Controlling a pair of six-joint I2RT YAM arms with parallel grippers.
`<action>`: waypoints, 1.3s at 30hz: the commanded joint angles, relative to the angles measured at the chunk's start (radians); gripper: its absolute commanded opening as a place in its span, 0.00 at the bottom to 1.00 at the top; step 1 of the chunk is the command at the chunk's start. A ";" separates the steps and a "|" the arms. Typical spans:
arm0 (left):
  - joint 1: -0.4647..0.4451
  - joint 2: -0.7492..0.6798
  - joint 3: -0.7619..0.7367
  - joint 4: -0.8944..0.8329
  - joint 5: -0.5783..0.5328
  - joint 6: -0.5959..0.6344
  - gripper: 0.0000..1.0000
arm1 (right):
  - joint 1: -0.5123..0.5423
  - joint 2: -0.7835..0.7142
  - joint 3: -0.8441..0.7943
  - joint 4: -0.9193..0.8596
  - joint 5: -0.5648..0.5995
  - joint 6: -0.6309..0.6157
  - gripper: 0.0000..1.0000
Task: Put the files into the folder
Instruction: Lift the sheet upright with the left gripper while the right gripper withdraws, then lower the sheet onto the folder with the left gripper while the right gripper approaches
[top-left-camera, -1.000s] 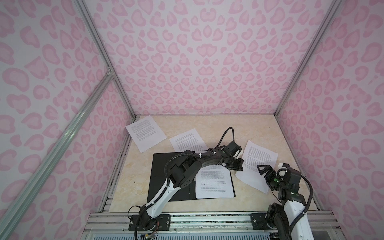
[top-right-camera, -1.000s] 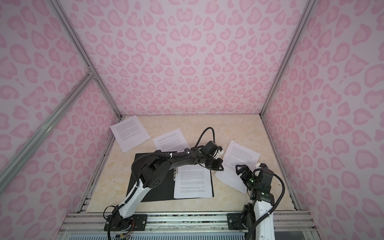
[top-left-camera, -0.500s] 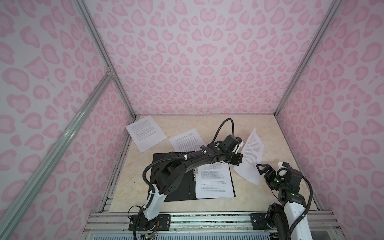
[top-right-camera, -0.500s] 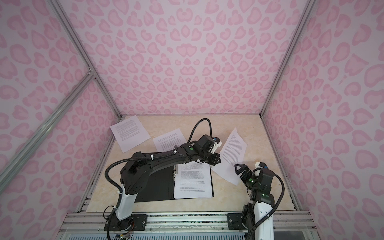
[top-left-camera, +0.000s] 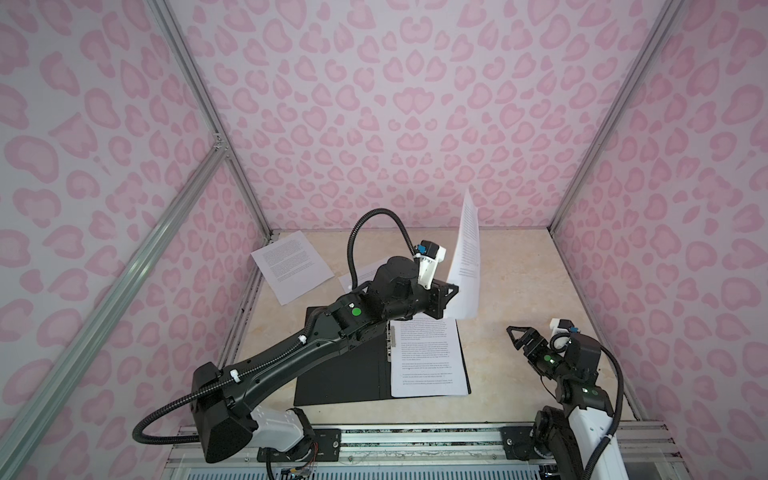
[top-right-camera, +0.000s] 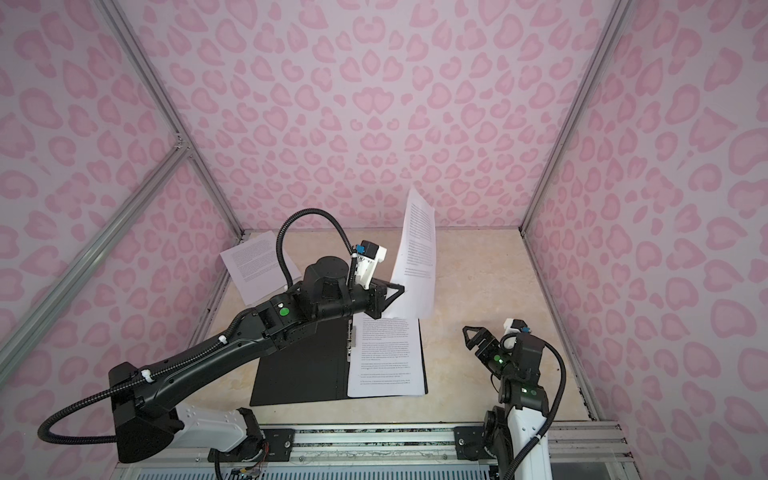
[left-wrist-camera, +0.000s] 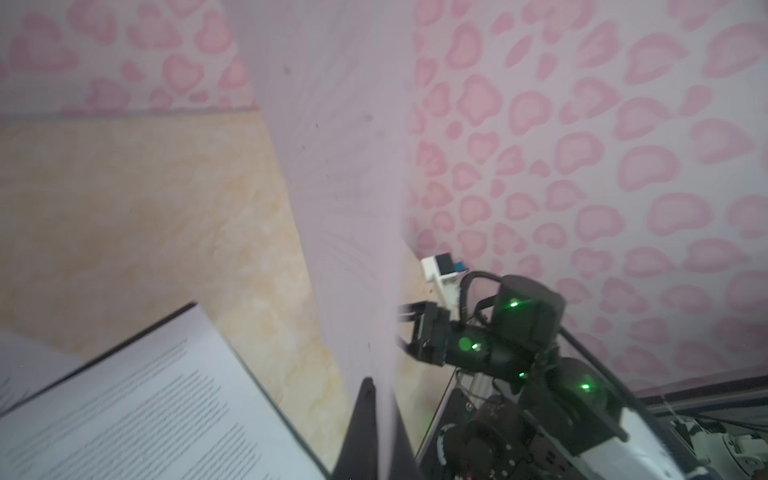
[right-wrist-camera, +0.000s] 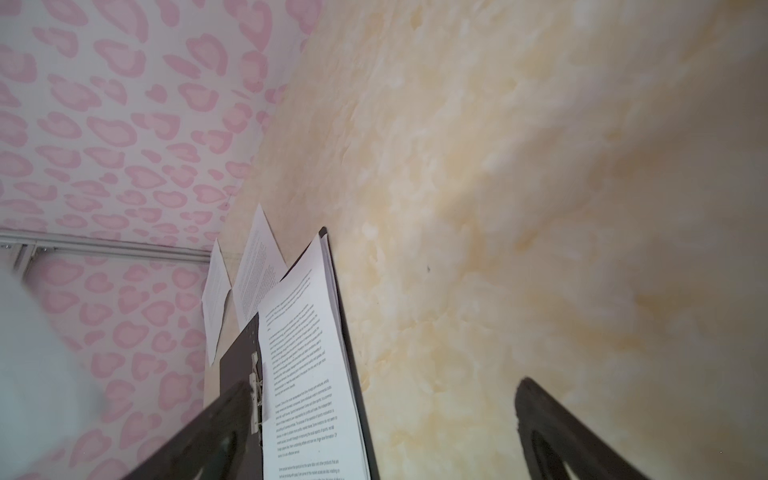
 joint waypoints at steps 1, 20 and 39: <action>0.041 -0.093 -0.082 0.025 -0.012 -0.093 0.04 | 0.083 0.007 0.013 0.051 0.064 0.018 0.98; 0.462 -0.408 -0.695 0.009 0.254 -0.281 0.04 | 0.488 0.177 0.085 0.225 0.219 0.069 0.98; 0.484 -0.357 -0.871 -0.103 0.015 -0.166 0.04 | 0.903 0.799 0.276 0.553 0.219 0.066 0.94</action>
